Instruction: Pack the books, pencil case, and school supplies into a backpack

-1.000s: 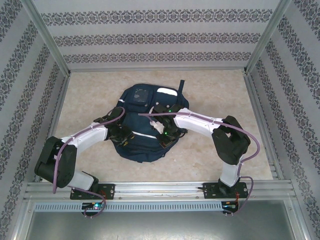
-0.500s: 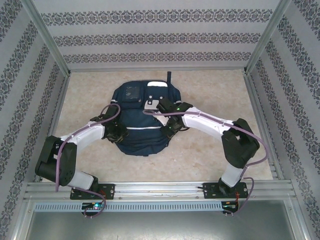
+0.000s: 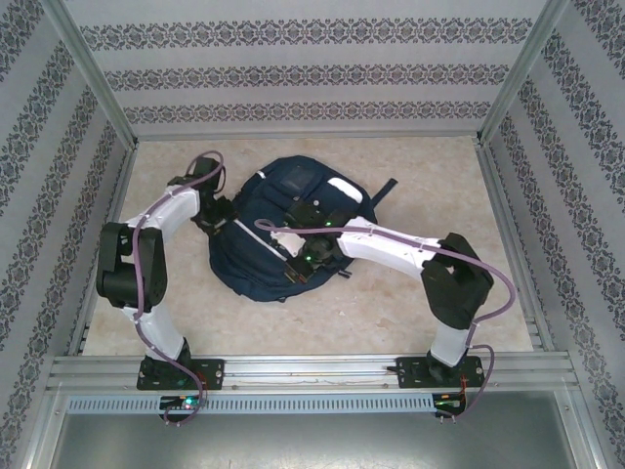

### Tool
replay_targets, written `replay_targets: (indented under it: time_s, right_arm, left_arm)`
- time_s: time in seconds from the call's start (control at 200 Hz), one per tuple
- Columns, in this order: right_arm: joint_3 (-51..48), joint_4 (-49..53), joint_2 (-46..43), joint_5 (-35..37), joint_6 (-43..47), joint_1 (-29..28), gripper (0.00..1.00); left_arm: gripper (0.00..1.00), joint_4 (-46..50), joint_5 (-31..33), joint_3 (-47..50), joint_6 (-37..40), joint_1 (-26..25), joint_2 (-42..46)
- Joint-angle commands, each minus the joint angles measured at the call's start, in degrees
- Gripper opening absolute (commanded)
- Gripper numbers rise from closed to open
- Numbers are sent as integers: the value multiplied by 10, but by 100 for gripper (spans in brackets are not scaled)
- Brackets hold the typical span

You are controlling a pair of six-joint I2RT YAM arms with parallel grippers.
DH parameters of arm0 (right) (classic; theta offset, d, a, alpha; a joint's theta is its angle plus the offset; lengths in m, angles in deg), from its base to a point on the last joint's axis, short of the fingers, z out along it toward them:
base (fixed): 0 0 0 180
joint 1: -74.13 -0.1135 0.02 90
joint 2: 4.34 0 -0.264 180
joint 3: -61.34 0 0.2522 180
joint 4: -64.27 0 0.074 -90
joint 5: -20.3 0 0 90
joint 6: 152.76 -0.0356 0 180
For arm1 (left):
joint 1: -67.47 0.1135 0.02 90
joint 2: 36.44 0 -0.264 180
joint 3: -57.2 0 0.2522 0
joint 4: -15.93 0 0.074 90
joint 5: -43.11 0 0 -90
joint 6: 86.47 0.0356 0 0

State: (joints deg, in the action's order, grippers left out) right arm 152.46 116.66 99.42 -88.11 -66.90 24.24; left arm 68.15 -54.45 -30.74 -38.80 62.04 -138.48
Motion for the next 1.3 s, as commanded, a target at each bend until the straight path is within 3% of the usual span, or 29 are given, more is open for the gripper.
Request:
replay_targets:
  time_s: [0.0, 0.2, 0.425, 0.575, 0.784, 1.049, 1.299]
  right_arm:
    - [28, -14, 18, -27, -53, -6, 0]
    - [17, -47, 8, -47, -56, -8, 0]
    - [-9, -73, 5, -70, -59, -15, 0]
    - [-3, -80, 15, -76, -63, -21, 0]
    - [-5, -89, 16, -77, -71, -27, 0]
    - [-15, -106, 16, -81, -81, -30, 0]
    - [-21, -112, 15, -82, -87, -31, 0]
  left_arm:
    - [52, 88, 20, -20, 34, 7, 31]
    - [54, 105, -25, 100, -3, -2, 140]
    - [55, 38, -72, 185, -134, -81, 183]
    - [55, 14, -69, 190, -189, -117, 172]
    - [55, 12, -65, 186, -215, -125, 174]
    - [53, 67, -11, 164, -244, -145, 215]
    - [53, 40, 25, 180, -308, -195, 216]
